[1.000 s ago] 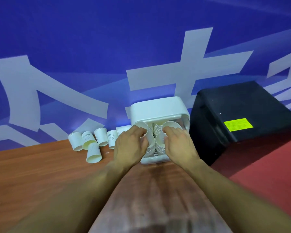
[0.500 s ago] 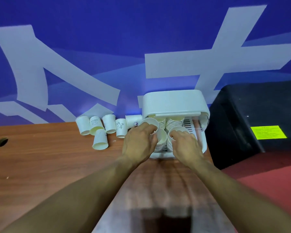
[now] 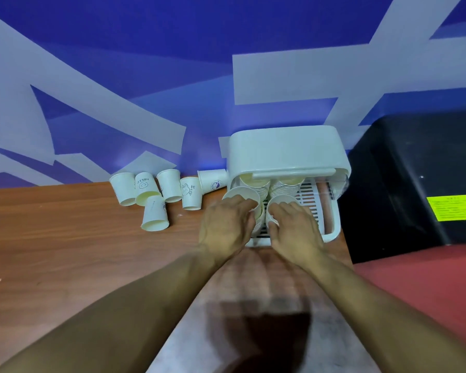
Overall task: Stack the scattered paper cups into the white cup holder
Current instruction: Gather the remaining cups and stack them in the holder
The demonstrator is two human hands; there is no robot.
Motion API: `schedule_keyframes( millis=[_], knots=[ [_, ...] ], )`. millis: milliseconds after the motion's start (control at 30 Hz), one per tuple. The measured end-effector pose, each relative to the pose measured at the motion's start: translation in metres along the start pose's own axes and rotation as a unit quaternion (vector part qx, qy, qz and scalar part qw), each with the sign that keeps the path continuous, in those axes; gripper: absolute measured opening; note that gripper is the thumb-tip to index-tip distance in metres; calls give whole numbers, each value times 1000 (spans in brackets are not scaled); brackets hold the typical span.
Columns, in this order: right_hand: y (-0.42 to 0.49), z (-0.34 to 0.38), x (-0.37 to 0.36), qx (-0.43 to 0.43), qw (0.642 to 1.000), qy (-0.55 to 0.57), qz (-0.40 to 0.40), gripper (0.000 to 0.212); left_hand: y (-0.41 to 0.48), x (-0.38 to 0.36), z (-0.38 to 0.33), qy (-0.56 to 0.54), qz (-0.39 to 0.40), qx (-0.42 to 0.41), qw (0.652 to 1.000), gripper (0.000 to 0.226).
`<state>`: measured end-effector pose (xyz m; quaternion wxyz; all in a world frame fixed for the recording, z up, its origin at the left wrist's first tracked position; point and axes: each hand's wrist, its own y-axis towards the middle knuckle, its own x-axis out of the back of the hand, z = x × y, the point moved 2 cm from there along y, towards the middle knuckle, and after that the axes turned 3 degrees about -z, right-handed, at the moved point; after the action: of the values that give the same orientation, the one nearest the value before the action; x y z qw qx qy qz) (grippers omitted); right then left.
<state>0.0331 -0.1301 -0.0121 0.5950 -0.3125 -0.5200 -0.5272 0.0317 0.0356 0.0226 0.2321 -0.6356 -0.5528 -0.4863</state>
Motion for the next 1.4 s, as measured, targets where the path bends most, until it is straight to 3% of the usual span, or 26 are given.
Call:
schedule_keyframes(
  millis=[467, 700, 1100, 1400],
  knots=[
    [0, 0, -10, 7, 999, -11, -34, 20, 2, -40, 10, 40, 70, -39, 996, 12],
    [-2, 2, -12, 8, 999, -1, -45, 24, -20, -57, 16, 95, 99, -90, 986, 60],
    [-11, 2, -11, 5, 1000, 2, -25, 20, -14, -45, 11, 121, 180, -148, 965, 79],
    [-17, 38, 28, -8, 999, 3, -37, 18, -22, 11, -8, 87, 142, -95, 981, 53]
  ],
)
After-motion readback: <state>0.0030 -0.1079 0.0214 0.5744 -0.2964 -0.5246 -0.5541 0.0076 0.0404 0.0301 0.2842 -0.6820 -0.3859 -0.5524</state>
